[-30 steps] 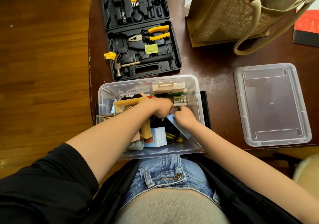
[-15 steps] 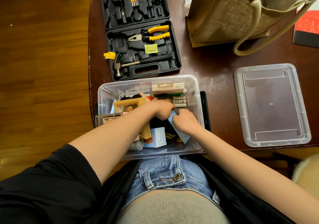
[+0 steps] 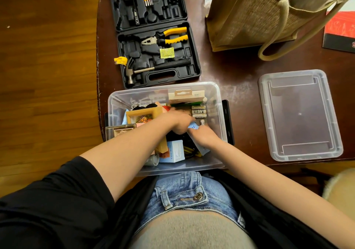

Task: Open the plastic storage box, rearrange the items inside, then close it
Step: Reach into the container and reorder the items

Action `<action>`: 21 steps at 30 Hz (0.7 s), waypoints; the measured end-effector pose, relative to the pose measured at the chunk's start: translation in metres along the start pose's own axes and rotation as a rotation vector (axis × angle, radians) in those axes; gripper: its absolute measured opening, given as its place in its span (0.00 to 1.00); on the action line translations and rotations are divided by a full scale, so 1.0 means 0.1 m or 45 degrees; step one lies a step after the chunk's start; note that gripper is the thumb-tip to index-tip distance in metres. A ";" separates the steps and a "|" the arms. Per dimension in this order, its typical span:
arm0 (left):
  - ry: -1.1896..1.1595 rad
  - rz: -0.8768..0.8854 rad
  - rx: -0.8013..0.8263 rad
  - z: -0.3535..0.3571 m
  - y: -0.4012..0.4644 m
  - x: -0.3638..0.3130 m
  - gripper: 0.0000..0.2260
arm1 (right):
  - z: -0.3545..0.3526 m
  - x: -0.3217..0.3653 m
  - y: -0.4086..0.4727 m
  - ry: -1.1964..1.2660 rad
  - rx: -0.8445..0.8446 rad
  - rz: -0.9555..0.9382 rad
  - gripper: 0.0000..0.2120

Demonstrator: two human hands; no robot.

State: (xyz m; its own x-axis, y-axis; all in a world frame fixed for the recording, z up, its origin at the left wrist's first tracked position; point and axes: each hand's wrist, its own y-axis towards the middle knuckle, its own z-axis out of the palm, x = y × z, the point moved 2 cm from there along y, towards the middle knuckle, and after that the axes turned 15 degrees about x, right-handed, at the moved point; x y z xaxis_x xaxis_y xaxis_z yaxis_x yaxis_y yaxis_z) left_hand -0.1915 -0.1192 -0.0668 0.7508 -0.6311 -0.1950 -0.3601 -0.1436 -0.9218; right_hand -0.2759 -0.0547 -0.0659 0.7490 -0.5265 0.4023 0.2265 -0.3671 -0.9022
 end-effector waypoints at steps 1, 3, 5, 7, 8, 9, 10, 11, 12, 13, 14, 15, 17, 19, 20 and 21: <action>-0.001 0.011 -0.001 0.00 -0.01 0.00 0.28 | -0.01 -0.01 0.02 0.020 -0.002 0.010 0.17; 0.009 0.029 0.003 -0.01 -0.03 0.00 0.27 | -0.03 -0.03 0.08 0.033 -0.013 0.037 0.21; 0.022 0.036 0.003 -0.01 -0.05 0.00 0.27 | -0.02 -0.03 0.11 -0.021 -0.031 0.032 0.21; 0.029 0.031 -0.009 -0.01 -0.06 0.00 0.26 | -0.01 -0.03 0.13 -0.067 -0.084 0.017 0.21; 0.032 0.027 -0.016 0.00 -0.07 0.00 0.26 | 0.00 -0.03 0.13 -0.083 -0.106 0.012 0.21; 0.034 0.023 -0.021 0.00 -0.07 0.00 0.25 | 0.01 -0.04 0.14 -0.093 -0.122 0.011 0.22; 0.036 0.019 -0.024 0.00 -0.07 0.00 0.24 | 0.02 -0.04 0.15 -0.106 -0.136 0.010 0.22; 0.037 0.015 -0.024 0.00 -0.07 0.00 0.23 | 0.02 -0.04 0.15 -0.122 -0.153 0.006 0.22; 0.036 0.011 -0.022 -0.01 -0.08 0.00 0.23 | 0.03 -0.04 0.15 -0.167 -0.169 -0.003 0.22; 0.034 0.010 -0.020 -0.01 -0.08 -0.01 0.23 | 0.03 -0.05 0.14 -0.207 -0.197 -0.019 0.21; 0.034 0.010 -0.019 0.00 -0.08 -0.01 0.23 | 0.03 -0.05 0.14 -0.248 -0.237 -0.047 0.21; 0.036 0.010 -0.021 0.00 -0.09 -0.01 0.23 | 0.03 -0.05 0.12 -0.244 -0.286 -0.069 0.20; 0.040 0.007 -0.022 0.00 -0.10 -0.01 0.24 | 0.04 -0.06 0.07 -0.172 -0.368 -0.054 0.20; 0.041 0.001 -0.021 0.00 -0.10 -0.01 0.25 | 0.04 -0.06 0.05 -0.109 -0.359 -0.008 0.20; 0.039 0.002 -0.019 -0.01 -0.10 -0.01 0.25 | 0.04 -0.05 0.05 -0.075 -0.319 0.006 0.20; 0.034 0.003 -0.015 -0.01 -0.10 -0.01 0.25 | 0.04 -0.05 0.05 -0.061 -0.270 0.005 0.20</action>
State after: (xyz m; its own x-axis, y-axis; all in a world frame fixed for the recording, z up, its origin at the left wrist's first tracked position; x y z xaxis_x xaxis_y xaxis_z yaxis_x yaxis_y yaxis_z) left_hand -0.1890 -0.1179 -0.0572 0.7350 -0.6515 -0.1880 -0.3683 -0.1507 -0.9174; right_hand -0.2762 -0.0510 -0.0731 0.7794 -0.4930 0.3866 0.0916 -0.5208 -0.8488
